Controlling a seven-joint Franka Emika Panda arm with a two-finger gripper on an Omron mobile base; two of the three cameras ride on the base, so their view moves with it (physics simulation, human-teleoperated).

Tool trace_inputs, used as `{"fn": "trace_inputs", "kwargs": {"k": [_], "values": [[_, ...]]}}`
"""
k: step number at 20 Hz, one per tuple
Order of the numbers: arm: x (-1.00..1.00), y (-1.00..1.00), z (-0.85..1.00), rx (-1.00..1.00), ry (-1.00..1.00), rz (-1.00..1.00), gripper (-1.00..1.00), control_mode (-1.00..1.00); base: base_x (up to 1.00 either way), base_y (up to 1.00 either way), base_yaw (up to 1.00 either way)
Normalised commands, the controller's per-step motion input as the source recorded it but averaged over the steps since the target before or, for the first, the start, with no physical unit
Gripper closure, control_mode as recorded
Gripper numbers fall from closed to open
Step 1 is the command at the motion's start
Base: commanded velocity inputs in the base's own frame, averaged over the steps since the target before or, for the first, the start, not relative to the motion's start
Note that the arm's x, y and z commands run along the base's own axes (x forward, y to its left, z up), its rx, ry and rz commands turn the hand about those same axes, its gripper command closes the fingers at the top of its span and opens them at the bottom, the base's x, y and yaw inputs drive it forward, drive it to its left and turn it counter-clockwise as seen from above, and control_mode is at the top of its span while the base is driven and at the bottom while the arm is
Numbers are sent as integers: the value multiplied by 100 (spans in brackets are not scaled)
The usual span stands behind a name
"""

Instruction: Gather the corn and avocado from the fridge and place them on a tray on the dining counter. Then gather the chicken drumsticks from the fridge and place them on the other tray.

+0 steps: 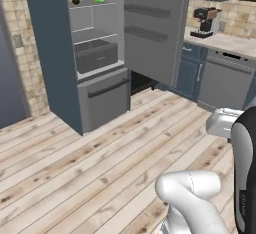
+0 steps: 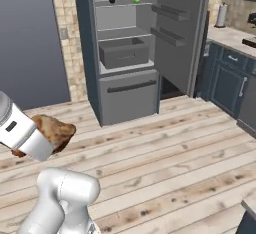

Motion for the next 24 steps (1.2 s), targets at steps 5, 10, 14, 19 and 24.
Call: {"fn": "trace_inputs", "kwargs": {"k": [5,10,14,19,24], "values": [[0,0,0,0,0,0,100,100,-96,-29,-20],[0,0,0,0,0,0,100,100,-92,-38,-19],[0,0,0,0,0,0,100,100,-73,-52,-16],[0,0,0,0,0,0,100,100,-60,-69,-12],[0,0,0,0,0,0,100,100,-40,-79,-9]]}}
